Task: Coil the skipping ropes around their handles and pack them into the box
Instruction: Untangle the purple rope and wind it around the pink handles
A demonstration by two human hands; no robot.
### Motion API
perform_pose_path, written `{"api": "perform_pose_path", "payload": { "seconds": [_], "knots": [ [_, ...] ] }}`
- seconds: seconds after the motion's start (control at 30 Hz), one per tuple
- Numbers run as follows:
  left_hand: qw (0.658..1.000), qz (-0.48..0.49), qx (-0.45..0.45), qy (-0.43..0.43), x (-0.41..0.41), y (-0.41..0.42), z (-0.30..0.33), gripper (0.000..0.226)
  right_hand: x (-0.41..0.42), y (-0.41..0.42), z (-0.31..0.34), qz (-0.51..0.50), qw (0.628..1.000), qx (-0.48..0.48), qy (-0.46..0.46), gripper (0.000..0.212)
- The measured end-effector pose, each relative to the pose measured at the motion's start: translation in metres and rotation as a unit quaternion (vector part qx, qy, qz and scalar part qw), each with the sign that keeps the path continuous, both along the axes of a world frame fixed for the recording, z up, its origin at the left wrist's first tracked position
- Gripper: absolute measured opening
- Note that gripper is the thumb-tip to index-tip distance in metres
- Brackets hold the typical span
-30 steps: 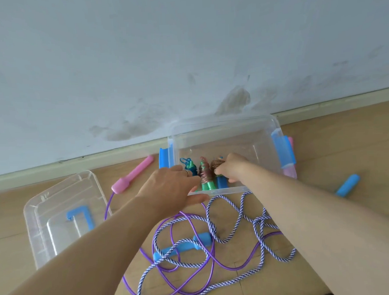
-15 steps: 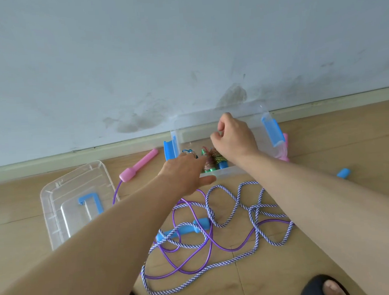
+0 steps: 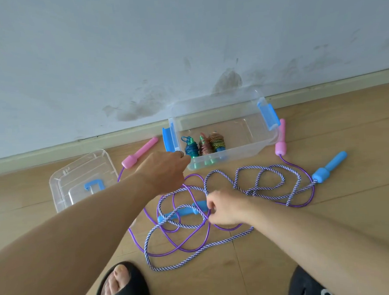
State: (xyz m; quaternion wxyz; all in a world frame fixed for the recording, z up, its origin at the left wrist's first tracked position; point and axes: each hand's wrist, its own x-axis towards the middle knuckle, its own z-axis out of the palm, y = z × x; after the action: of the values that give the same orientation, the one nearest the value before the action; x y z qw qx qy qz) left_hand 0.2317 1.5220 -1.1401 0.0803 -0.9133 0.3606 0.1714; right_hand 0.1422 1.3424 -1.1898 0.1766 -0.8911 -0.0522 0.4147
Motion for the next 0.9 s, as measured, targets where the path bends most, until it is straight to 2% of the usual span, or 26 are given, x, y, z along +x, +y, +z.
{"api": "perform_pose_path", "payload": {
  "seconds": [0.1, 0.27, 0.33, 0.43, 0.5, 0.57, 0.67, 0.73, 0.8, 0.9],
  "knots": [
    [1.0, -0.008, 0.002, -0.017, -0.003, 0.0, -0.002, 0.013, -0.027, 0.023, -0.018, -0.028, 0.999, -0.002, 0.036, 0.03],
    [0.999, 0.009, 0.042, -0.005, -0.005, -0.01, 0.008, 0.019, -0.018, 0.04, -0.014, -0.132, 0.99, 0.033, 0.048, 0.007],
    [0.996, 0.015, 0.075, 0.04, -0.008, -0.012, 0.018, 0.029, -0.002, 0.039, 0.002, -0.144, 0.986, 0.059, 0.063, 0.014],
    [0.982, 0.04, 0.098, 0.156, -0.019, -0.012, 0.037, 0.051, 0.018, 0.033, 0.046, -0.144, 0.984, 0.094, 0.036, 0.013],
    [0.976, 0.055, 0.064, 0.202, -0.029, -0.01, 0.059, 0.056, 0.021, 0.029, 0.085, -0.138, 0.984, 0.106, 0.04, 0.014],
    [0.976, 0.068, 0.03, 0.203, -0.037, -0.006, 0.09, 0.043, 0.017, 0.025, 0.132, -0.103, 0.987, 0.118, 0.04, 0.019],
    [0.98, 0.101, 0.015, 0.168, -0.05, -0.001, 0.145, 0.021, 0.004, 0.016, 0.207, -0.086, 0.984, 0.156, -0.009, 0.01],
    [0.975, 0.14, -0.024, 0.173, -0.061, 0.006, 0.18, 0.022, -0.004, 0.009, 0.252, -0.107, 0.977, 0.172, -0.066, 0.01],
    [0.955, 0.199, -0.104, 0.192, -0.073, 0.015, 0.207, 0.027, -0.013, -0.001, 0.287, -0.127, 0.969, 0.175, -0.116, 0.006],
    [0.938, 0.246, -0.187, 0.156, -0.084, 0.031, 0.23, 0.029, -0.03, -0.017, 0.317, -0.154, 0.959, 0.179, -0.157, 0.003]
  ]
}}
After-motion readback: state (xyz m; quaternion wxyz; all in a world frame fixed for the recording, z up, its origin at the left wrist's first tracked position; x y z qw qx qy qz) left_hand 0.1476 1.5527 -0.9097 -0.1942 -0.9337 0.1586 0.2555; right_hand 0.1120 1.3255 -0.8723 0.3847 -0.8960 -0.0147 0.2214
